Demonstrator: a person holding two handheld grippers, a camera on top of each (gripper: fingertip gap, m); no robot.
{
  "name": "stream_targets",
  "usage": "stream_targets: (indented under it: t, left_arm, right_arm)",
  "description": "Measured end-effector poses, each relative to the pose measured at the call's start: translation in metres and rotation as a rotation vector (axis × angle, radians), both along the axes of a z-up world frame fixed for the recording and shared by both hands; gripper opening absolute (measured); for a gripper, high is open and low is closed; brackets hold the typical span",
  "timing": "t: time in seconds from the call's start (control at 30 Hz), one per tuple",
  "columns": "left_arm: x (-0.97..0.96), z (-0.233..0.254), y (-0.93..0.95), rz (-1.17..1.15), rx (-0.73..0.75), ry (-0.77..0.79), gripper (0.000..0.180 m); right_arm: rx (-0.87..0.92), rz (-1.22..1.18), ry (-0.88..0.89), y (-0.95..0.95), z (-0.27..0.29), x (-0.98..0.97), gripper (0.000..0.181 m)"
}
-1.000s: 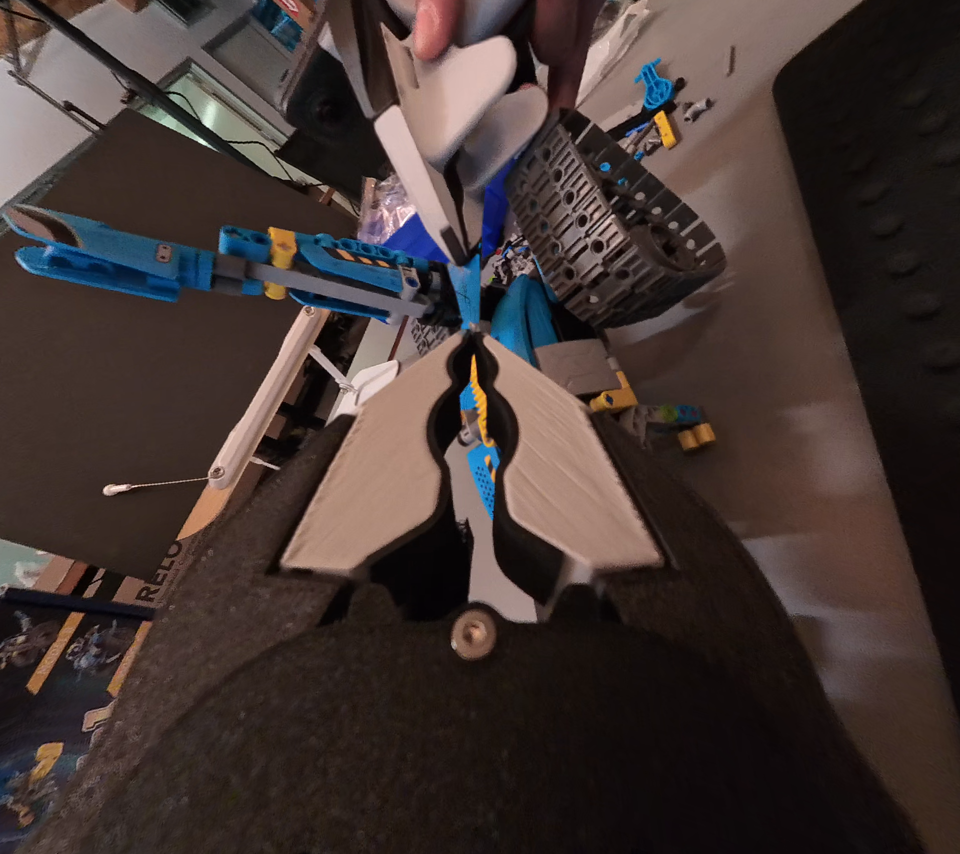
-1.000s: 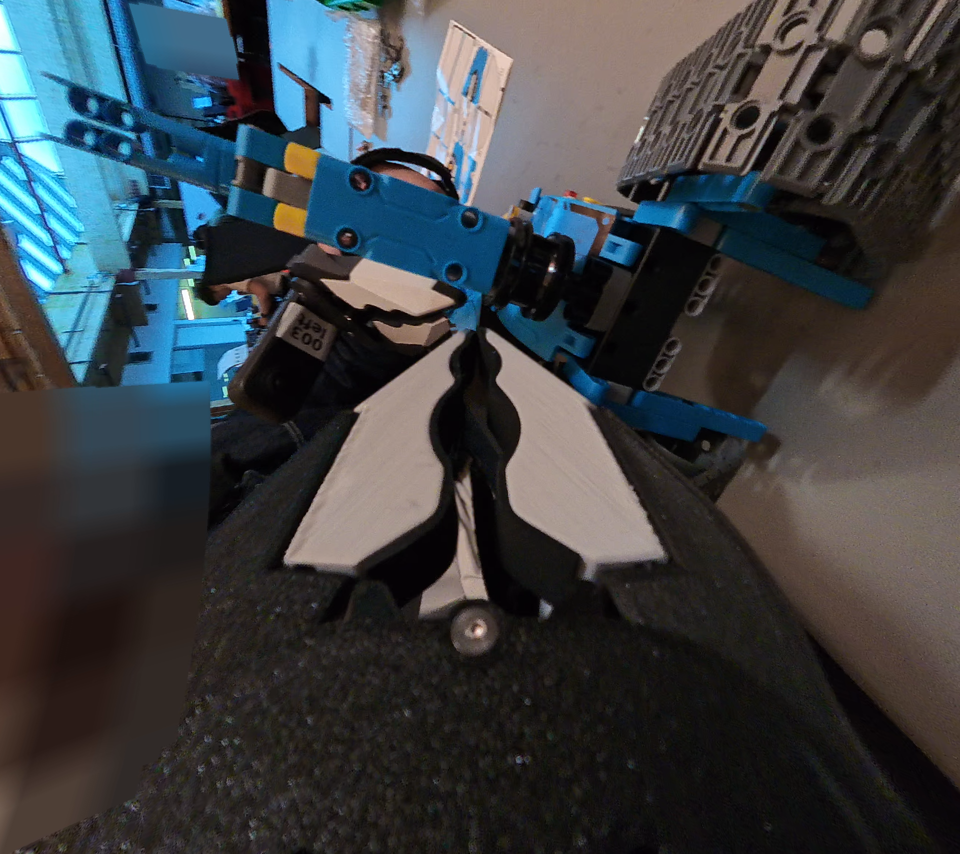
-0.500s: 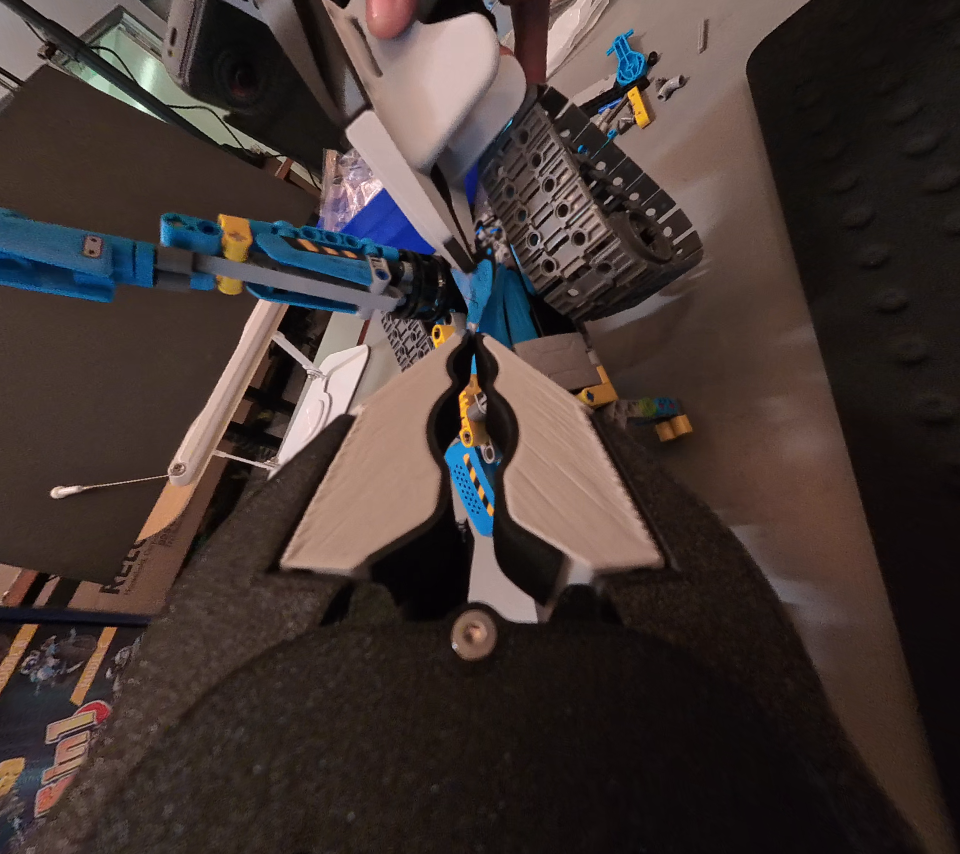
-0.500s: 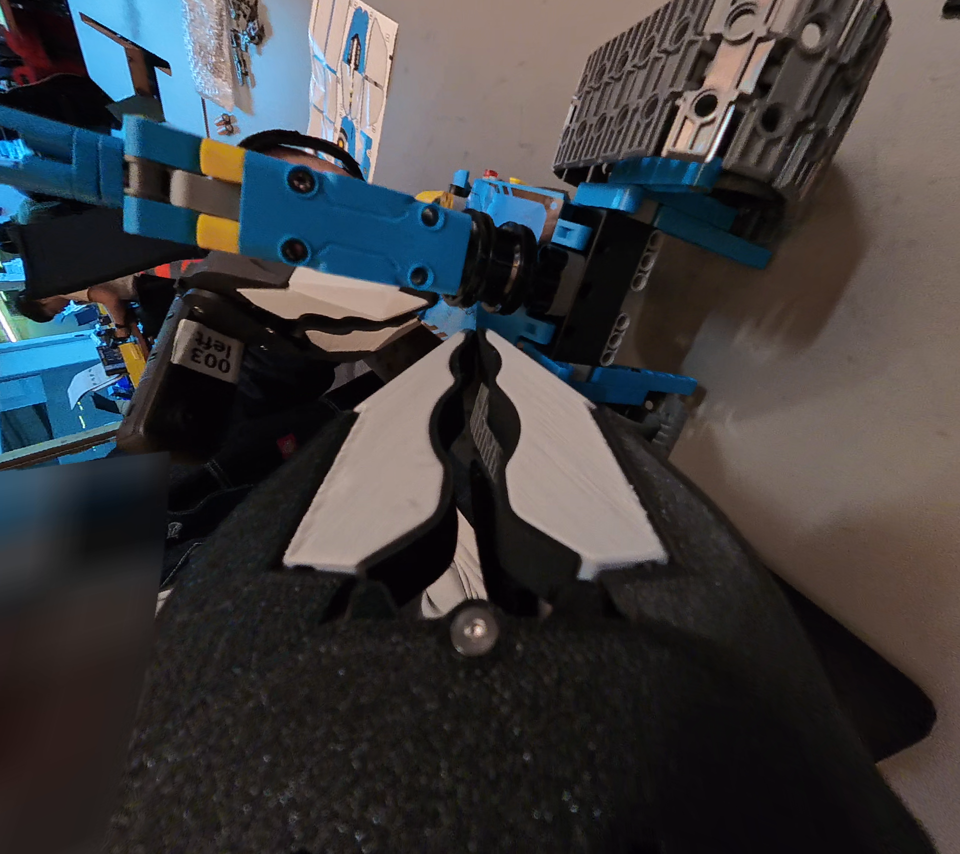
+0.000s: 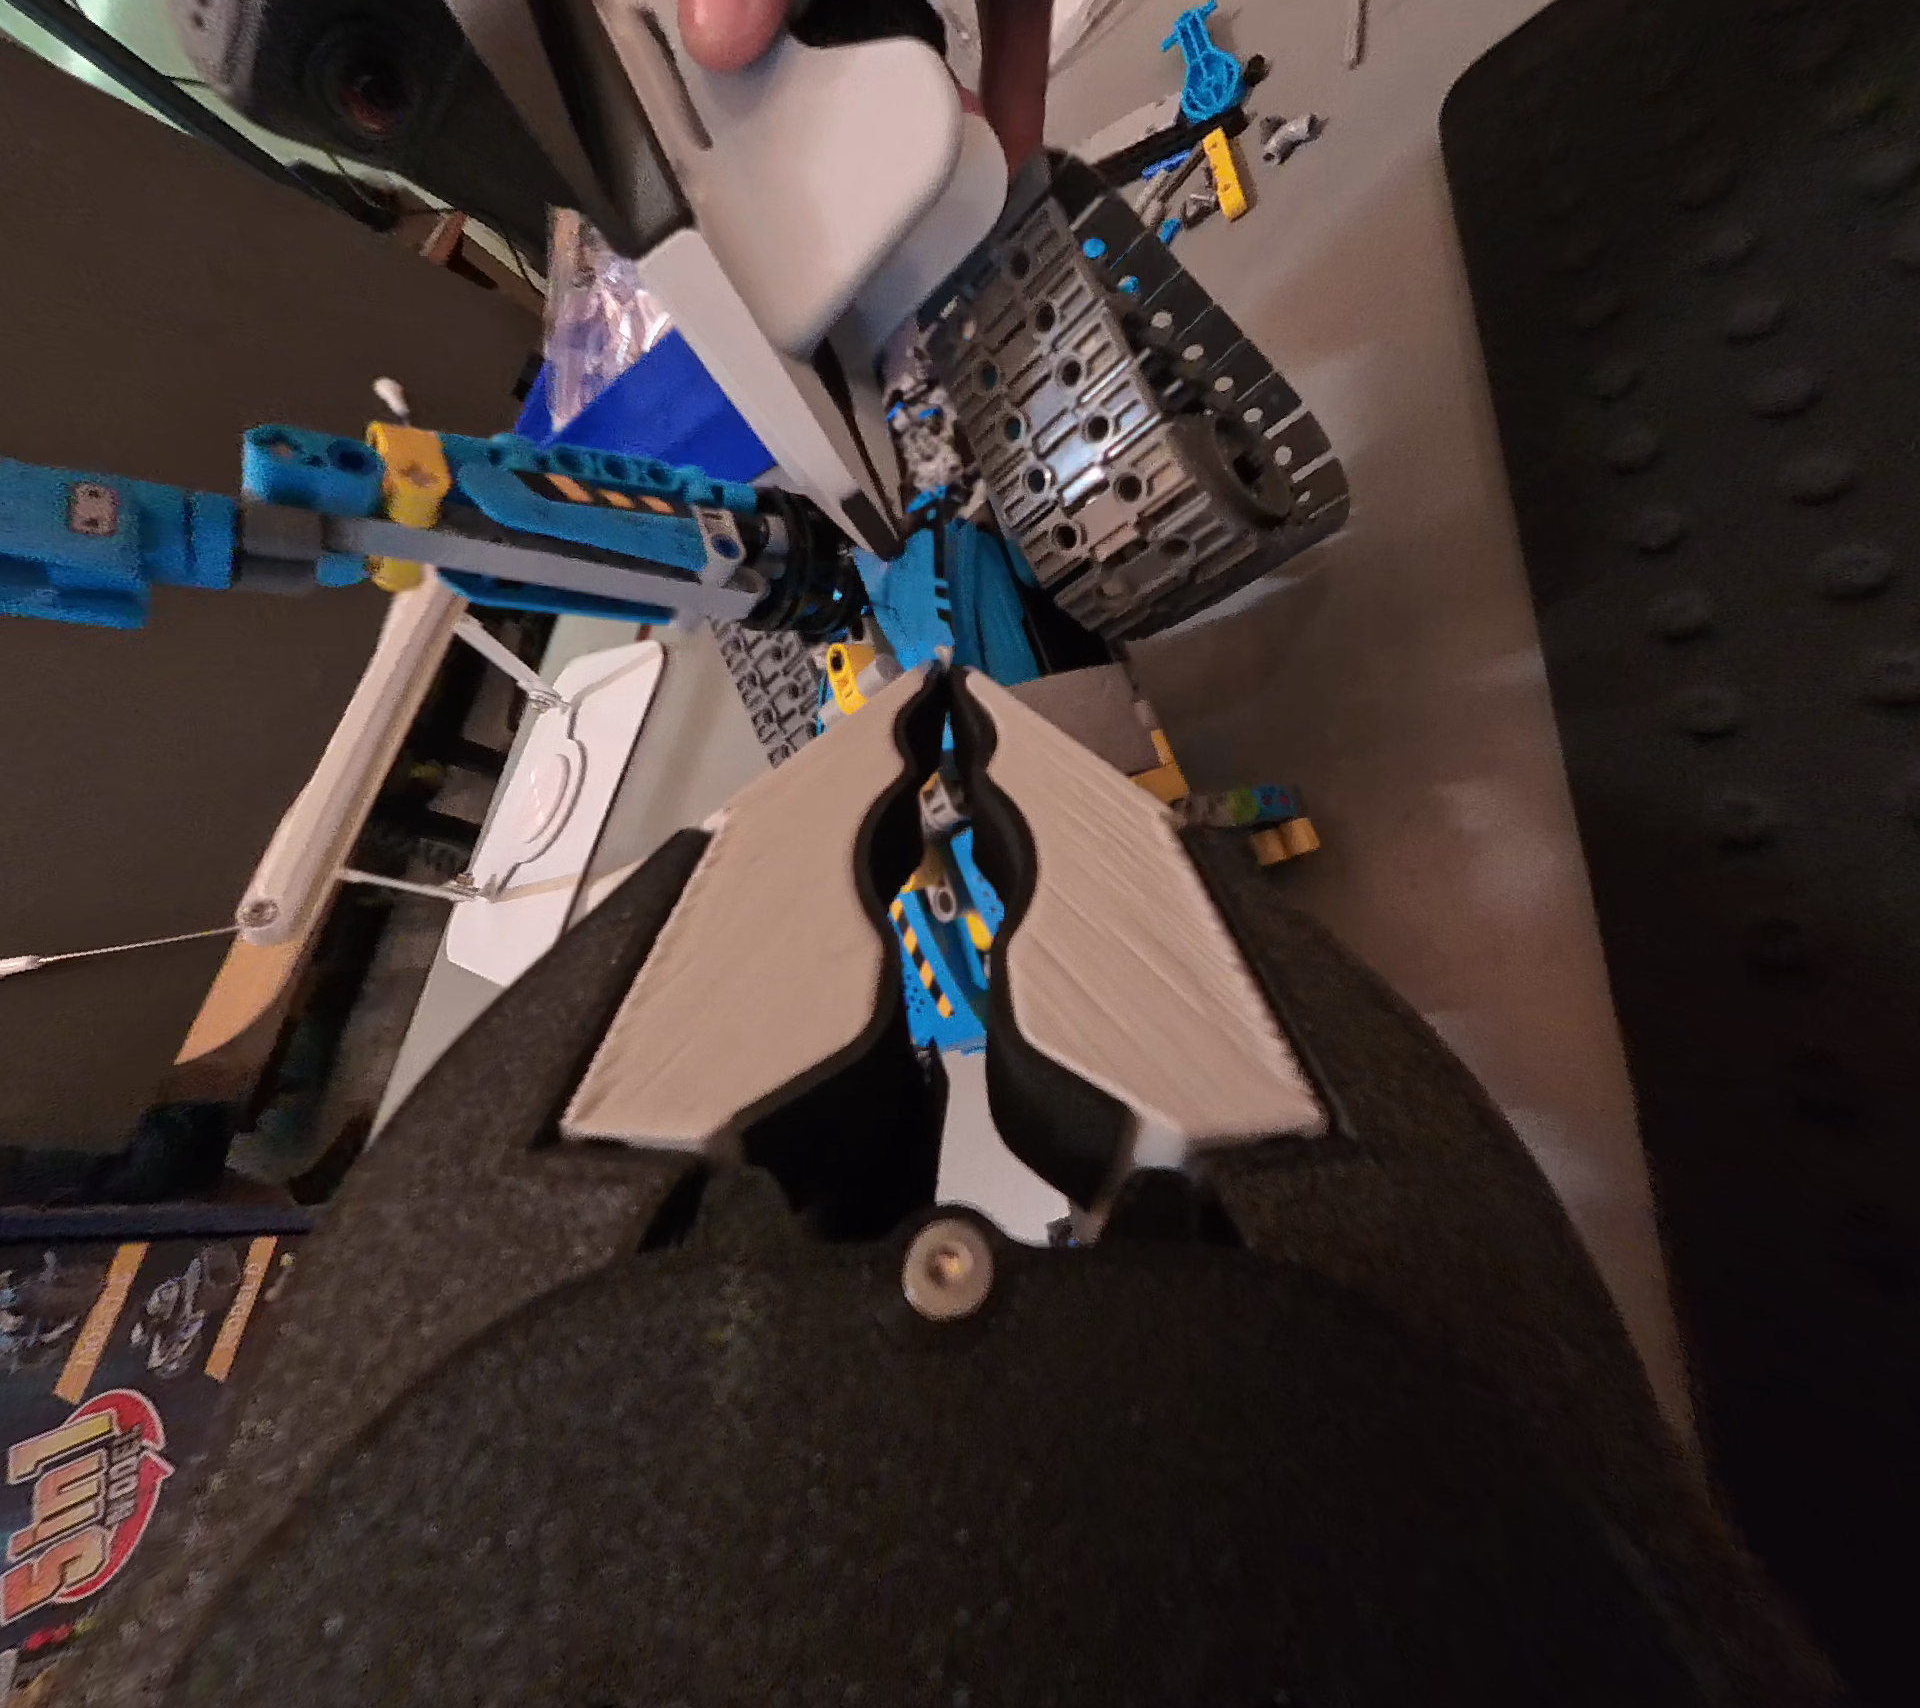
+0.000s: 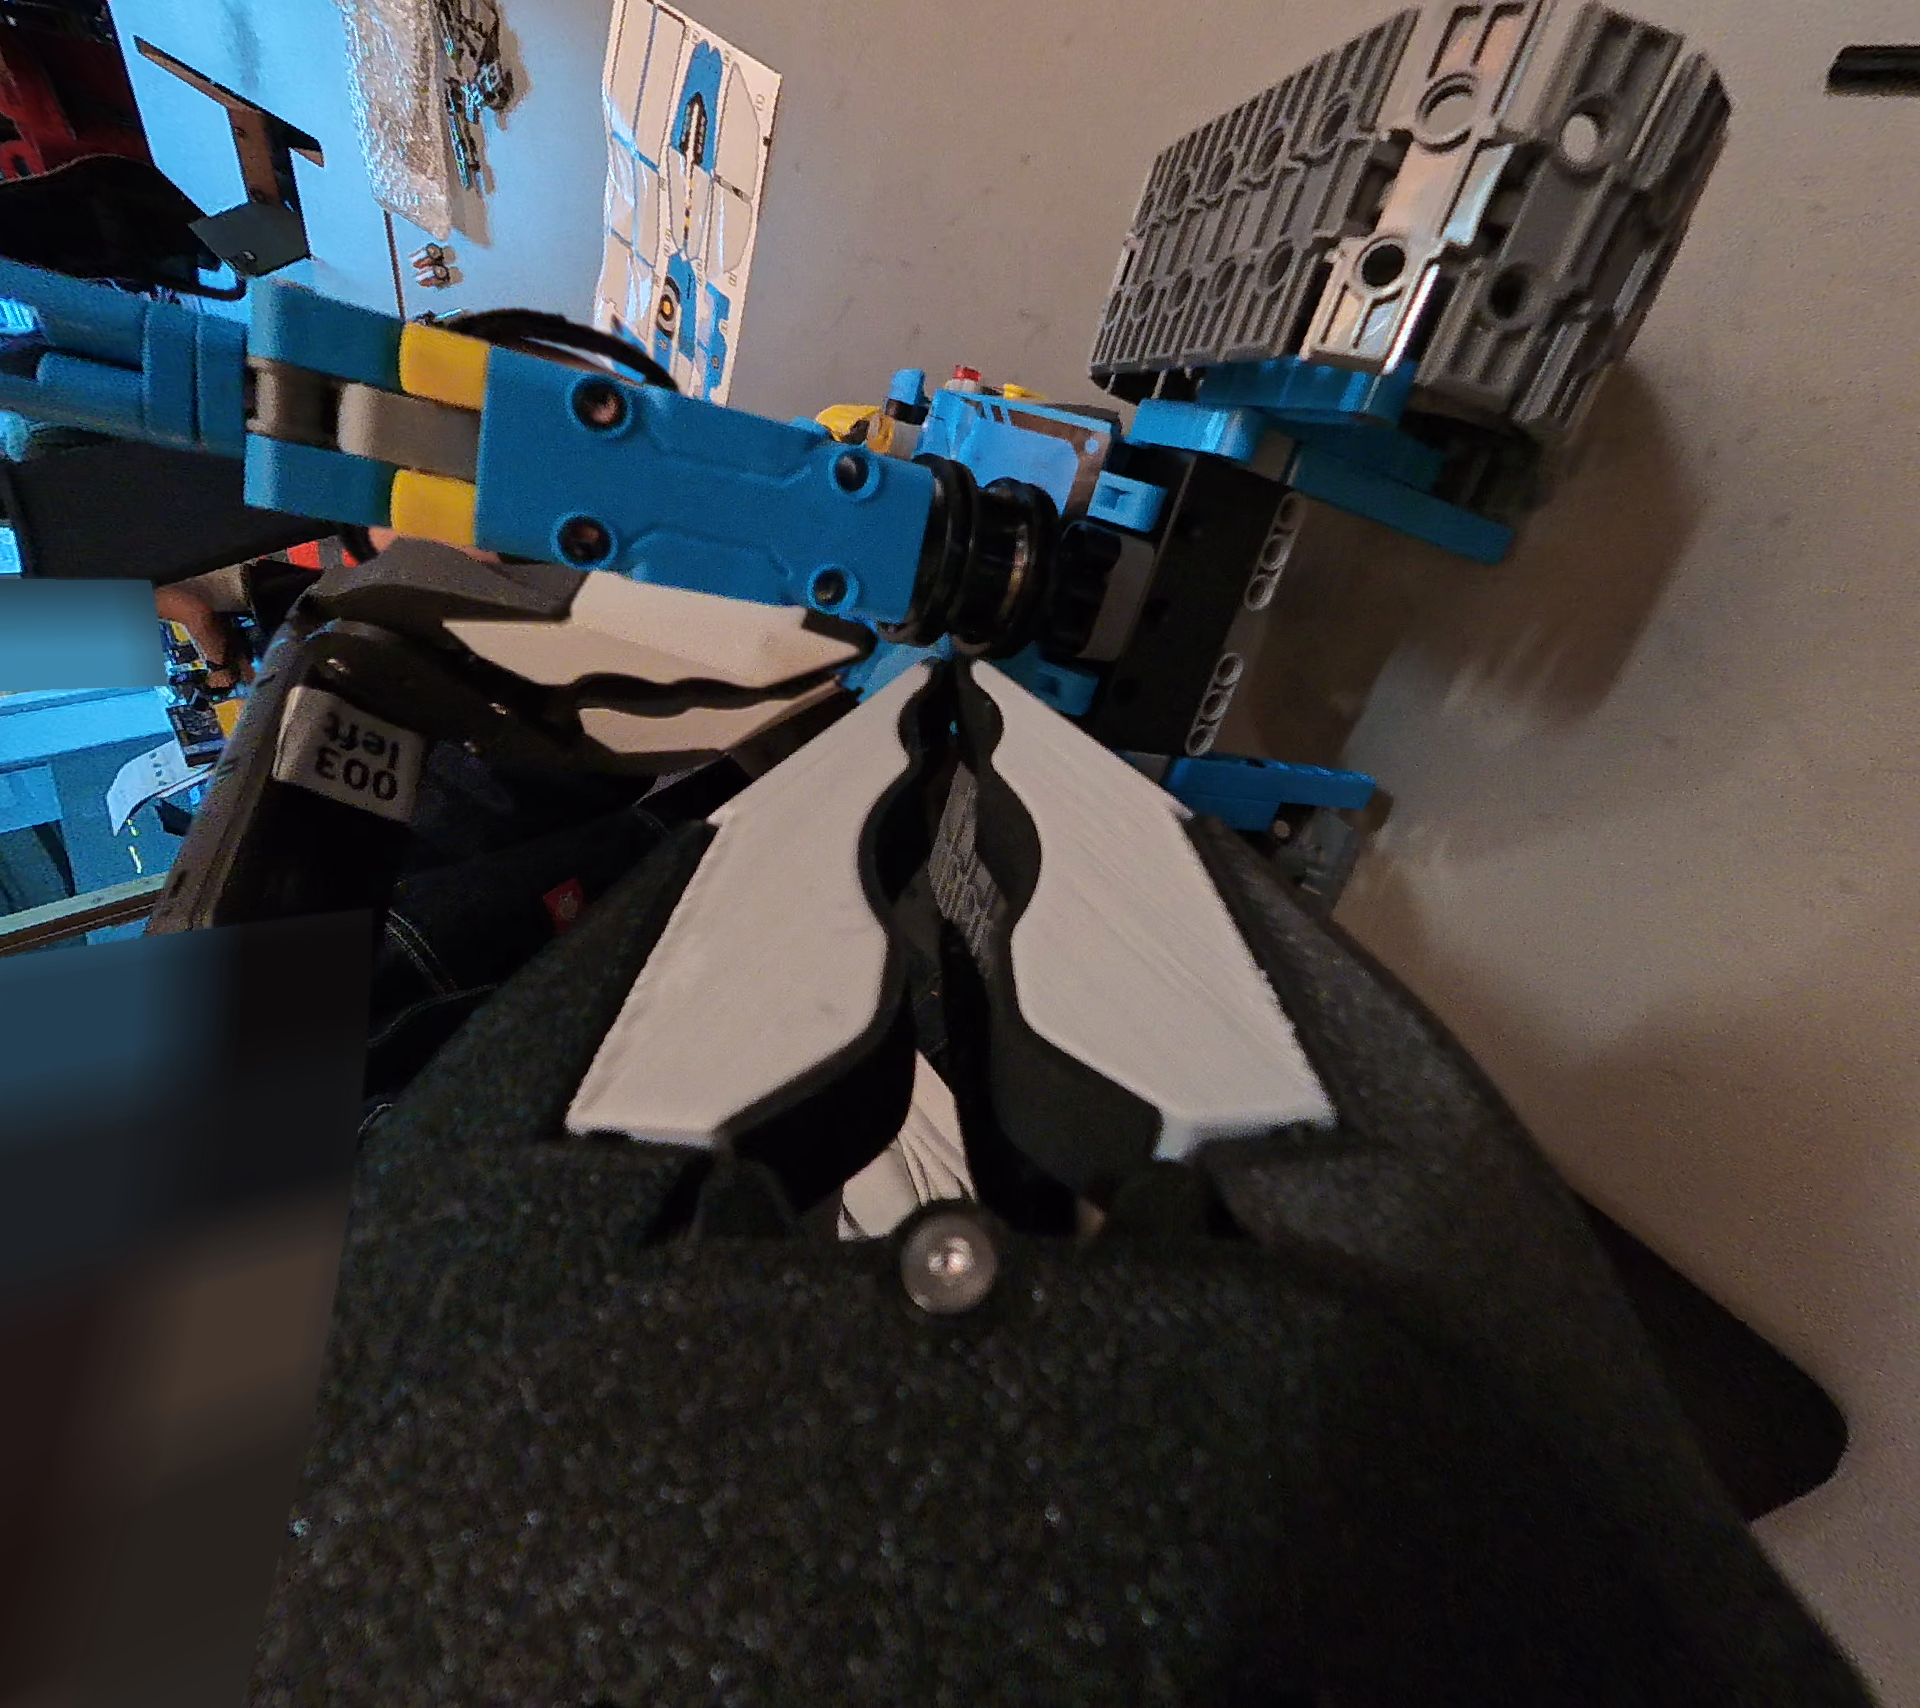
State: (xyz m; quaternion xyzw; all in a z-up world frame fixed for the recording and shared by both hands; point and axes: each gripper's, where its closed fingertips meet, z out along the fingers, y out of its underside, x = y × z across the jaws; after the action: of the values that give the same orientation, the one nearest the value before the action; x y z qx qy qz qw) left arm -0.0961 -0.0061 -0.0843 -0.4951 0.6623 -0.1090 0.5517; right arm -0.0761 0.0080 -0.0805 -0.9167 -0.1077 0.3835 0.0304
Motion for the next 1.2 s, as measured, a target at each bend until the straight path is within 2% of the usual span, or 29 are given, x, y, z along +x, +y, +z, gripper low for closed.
stream_targets:
  t: [0.2,0.5,0.83,1.2]
  left_arm:
    - [-0.001,-0.001,0.004,0.030,-0.046,0.073,0.000]
    - [-0.004,-0.003,0.004,-0.024,0.004,0.182,0.000]
    - [-0.002,0.000,0.009,-0.037,0.001,0.228,0.000]
    - [-0.003,-0.004,0.013,-0.025,0.018,0.248,0.000]
  right_arm:
    - [0.012,-0.002,-0.028,0.001,0.000,0.001,0.000]
    - [0.047,0.027,-0.086,0.000,0.001,-0.003,0.000]
    - [0.113,0.035,-0.153,0.001,-0.002,0.002,0.000]
    - [0.142,0.037,-0.135,0.002,-0.002,-0.003,0.000]
